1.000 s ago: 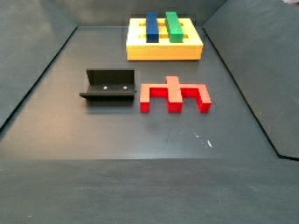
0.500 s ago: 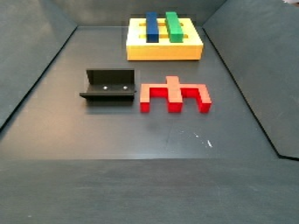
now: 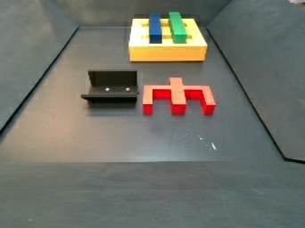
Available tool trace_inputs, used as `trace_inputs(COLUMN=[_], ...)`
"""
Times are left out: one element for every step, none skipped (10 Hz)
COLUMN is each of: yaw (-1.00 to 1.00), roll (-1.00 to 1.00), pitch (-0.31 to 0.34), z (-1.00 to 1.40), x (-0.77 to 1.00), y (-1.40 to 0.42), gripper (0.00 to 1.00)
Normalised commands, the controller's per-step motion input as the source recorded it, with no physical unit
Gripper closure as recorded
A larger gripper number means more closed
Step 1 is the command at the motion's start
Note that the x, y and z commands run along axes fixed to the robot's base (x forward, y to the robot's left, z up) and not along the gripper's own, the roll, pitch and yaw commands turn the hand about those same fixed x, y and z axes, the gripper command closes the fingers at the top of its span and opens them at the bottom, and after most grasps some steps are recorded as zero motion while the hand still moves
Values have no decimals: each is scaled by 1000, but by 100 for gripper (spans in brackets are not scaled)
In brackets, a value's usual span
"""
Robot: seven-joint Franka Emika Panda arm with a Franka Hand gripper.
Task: Pick up the purple object. Move up. Move to above the board. Insert the purple object.
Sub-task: Insert the purple object.
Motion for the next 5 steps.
trace_inputs(yaw=[74,91,106,131,131], roll=[11,0,24,97,107], pitch=[-157,-147,-121,-111,-100], z=[-600,-586,-540,-549,-506], x=[-26,-60,-86,-80,-14], y=[-377,-311,-269,-243,-223], gripper=[100,100,100,100,100])
